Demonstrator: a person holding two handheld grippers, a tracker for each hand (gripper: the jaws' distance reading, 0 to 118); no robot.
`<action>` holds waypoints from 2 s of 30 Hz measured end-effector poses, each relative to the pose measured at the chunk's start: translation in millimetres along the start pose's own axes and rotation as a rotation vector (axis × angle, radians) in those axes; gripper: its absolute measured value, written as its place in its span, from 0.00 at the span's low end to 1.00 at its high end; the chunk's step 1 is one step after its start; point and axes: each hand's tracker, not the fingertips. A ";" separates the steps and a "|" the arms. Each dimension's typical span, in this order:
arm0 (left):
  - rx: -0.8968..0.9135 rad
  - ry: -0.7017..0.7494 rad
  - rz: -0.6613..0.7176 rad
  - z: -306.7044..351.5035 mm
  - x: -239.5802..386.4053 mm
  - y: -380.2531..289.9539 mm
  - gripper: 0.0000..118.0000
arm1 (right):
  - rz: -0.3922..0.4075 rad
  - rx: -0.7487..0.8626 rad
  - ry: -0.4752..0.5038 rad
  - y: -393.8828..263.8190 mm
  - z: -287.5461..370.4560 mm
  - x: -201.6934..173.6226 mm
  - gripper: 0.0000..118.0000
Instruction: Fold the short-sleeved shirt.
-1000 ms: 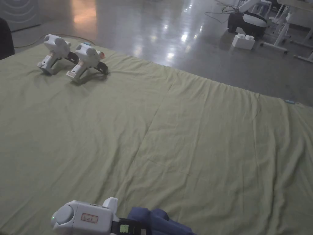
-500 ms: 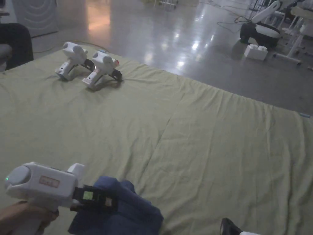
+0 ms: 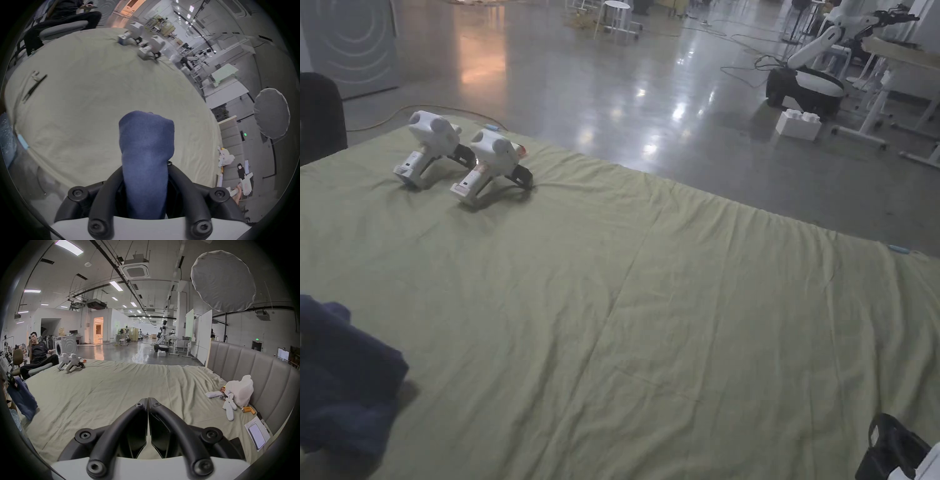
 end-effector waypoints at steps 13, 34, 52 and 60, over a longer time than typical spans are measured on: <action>0.137 0.443 -0.096 -14.4 8.7 2.9 0.48 | -0.007 -0.054 -0.010 -12.5 0.2 2.4 0.00; 0.663 0.373 -0.535 -53.7 231.6 -123.8 0.61 | -0.065 -0.022 0.022 -6.5 -14.8 -1.5 0.00; 0.843 0.149 -0.712 -150.6 383.4 -211.8 0.03 | -0.075 0.088 -0.050 8.7 -13.9 -7.9 0.00; 0.851 0.133 -0.641 -155.6 388.5 -231.1 0.00 | -0.046 0.129 -0.065 8.2 -5.9 -21.5 0.00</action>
